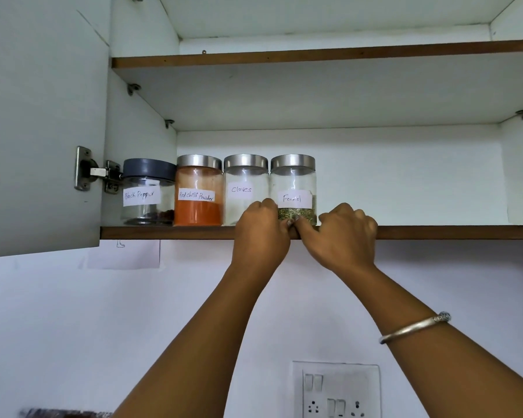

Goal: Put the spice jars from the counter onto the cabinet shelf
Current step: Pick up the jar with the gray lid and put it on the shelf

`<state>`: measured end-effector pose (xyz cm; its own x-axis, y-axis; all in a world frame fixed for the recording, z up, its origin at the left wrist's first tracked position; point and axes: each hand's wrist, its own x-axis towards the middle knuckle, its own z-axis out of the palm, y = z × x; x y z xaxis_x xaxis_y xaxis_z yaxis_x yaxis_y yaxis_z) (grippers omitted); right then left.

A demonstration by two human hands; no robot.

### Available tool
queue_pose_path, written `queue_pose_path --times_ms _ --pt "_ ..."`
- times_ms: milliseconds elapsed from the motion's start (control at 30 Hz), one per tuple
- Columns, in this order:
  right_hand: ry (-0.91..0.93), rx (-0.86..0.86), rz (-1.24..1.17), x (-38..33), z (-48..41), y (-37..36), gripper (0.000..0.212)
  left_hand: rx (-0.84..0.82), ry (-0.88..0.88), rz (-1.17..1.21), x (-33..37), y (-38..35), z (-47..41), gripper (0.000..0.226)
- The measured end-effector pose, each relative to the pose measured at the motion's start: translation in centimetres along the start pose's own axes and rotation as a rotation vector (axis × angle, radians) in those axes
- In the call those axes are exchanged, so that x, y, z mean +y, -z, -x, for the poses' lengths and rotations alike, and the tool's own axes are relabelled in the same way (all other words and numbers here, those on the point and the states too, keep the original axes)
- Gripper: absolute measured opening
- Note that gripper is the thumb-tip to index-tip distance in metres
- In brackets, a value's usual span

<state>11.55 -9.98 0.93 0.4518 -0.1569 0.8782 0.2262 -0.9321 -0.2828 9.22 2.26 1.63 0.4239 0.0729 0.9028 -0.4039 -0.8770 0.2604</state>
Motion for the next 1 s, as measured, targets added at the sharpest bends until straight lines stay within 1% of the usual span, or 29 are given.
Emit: queue_pose_path --times_ms 67,133,200,267,300,367,433,500,567,667,833,1000 --pt "0.019 -0.028 0.002 0.0 0.4 0.2 0.060 -0.036 0.004 0.032 0.1 0.3 0.3 0.024" --pt "0.049 -0.099 0.023 0.3 1.3 0.5 0.073 -0.099 -0.036 0.024 0.4 0.7 1.1 0.032" --pt "0.105 -0.180 0.076 0.7 2.7 0.7 0.085 -0.191 -0.126 -0.006 0.7 1.1 2.0 0.055" --pt "0.144 -0.262 0.120 1.1 4.5 1.3 0.087 -0.338 -0.167 -0.011 0.7 1.7 3.4 0.081" --pt "0.153 -0.310 0.126 1.2 5.5 1.6 0.087 -0.415 -0.163 -0.006 0.6 1.9 4.4 0.089" --pt "0.178 -0.389 0.134 1.4 7.7 2.4 0.089 -0.542 -0.129 0.001 0.0 2.0 6.7 0.098" --pt "0.201 -0.447 0.145 1.6 10.0 3.5 0.092 -0.628 -0.090 -0.010 -0.7 2.1 9.6 0.100" --pt "0.197 -0.502 0.155 1.9 12.4 4.5 0.094 -0.656 -0.073 -0.018 -1.3 2.2 12.5 0.101" --pt "0.186 -0.560 0.175 2.0 14.8 5.6 0.094 -0.695 -0.090 0.001 -1.3 2.5 15.3 0.099" --pt "0.208 -0.618 0.155 2.1 18.0 6.4 0.089 -0.708 -0.140 0.048 -0.8 2.5 18.5 0.094" --pt "0.169 -0.748 0.128 4.0 24.9 7.5 0.082 -0.865 -0.139 0.122 0.1 2.5 25.0 0.097" --pt "0.146 -0.908 0.127 7.5 30.6 6.7 0.086 -1.053 -0.124 0.101 0.4 1.3 30.2 0.100"
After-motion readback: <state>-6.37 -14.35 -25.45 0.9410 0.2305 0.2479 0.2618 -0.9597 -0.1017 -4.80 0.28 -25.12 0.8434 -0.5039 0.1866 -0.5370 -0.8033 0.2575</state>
